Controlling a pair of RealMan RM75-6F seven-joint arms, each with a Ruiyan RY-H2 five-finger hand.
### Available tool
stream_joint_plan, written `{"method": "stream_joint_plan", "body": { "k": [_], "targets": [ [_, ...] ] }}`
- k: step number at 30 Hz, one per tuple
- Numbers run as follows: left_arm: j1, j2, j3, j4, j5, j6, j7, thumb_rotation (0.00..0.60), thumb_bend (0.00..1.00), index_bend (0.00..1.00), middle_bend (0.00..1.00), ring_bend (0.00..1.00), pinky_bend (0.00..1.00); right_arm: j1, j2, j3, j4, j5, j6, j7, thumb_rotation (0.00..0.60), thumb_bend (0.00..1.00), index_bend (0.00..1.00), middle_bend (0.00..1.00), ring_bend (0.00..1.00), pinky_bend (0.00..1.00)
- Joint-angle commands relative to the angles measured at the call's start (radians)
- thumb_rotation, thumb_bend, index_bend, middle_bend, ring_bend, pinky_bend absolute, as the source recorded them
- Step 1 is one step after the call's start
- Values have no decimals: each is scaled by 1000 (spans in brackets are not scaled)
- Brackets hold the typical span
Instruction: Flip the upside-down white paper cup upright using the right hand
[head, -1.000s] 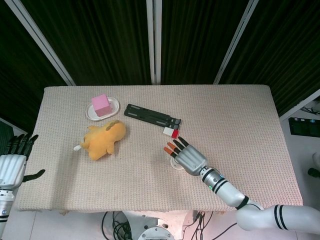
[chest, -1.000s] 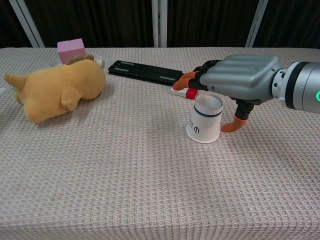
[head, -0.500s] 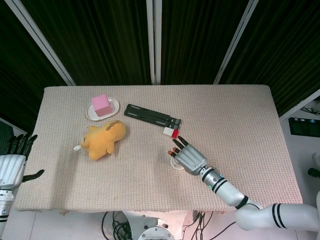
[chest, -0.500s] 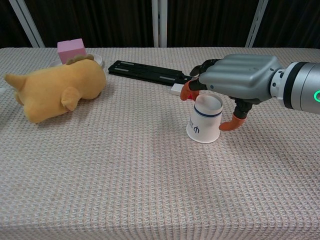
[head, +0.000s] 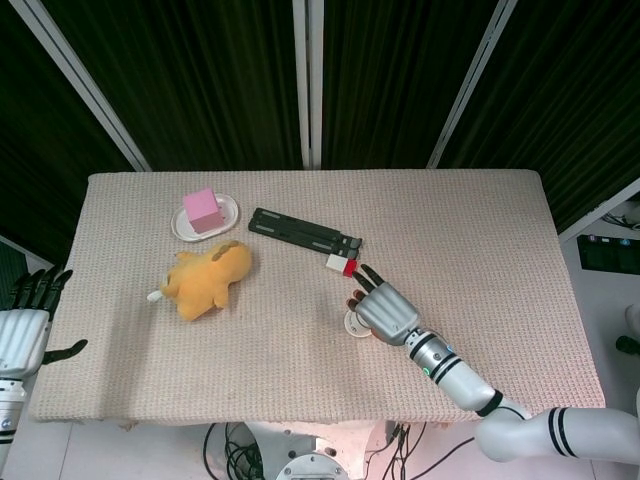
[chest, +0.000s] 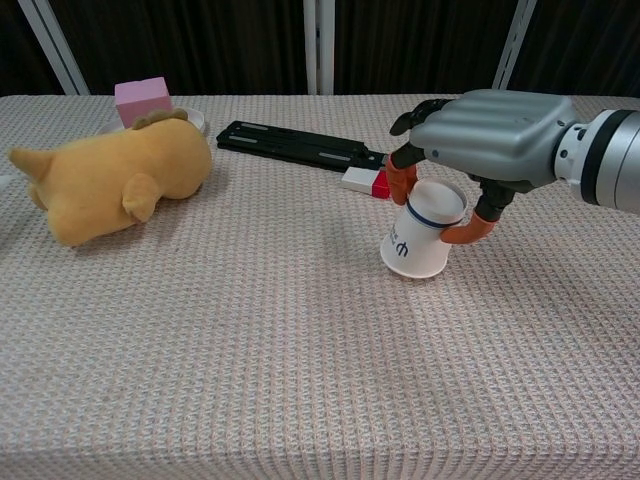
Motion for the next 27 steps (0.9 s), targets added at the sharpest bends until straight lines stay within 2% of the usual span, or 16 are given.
{"method": "stream_joint_plan", "body": {
  "k": [1,8,10,15,18,20,27],
  "targets": [
    [1,0,1,2,1,1,0,600,56,37,0,0,0,-63,33,17,5,-85,55,226,600,286,501,469,81,0],
    [-1,-5,1,5,6,0,3,600,55,37,0,0,0,-194,12,10,185,-237,132,867,600,290,543,508,111,0],
    [-2,-7,2,6,8,1,6,600,55,37,0,0,0,-216,2,4,231,-251,135,999,600,294,547,515,111,0],
    [-4,-10,5,5,4,-9,17,600,56,37,0,0,0,-232,10,2,294,-225,32,1326,600,300,550,519,111,0],
    [-6,-9,4,5,2,-12,18,600,56,37,0,0,0,-232,17,2,319,-237,-16,1469,600,301,551,519,111,0],
    [-6,-10,3,7,1,-12,17,600,55,37,0,0,0,-230,16,-5,348,-262,-31,1515,600,301,552,519,111,0],
    [-6,-9,3,11,-1,-16,10,600,55,37,0,0,0,-241,-10,-20,430,-302,-21,1523,600,281,560,518,111,0]
  ]
}}
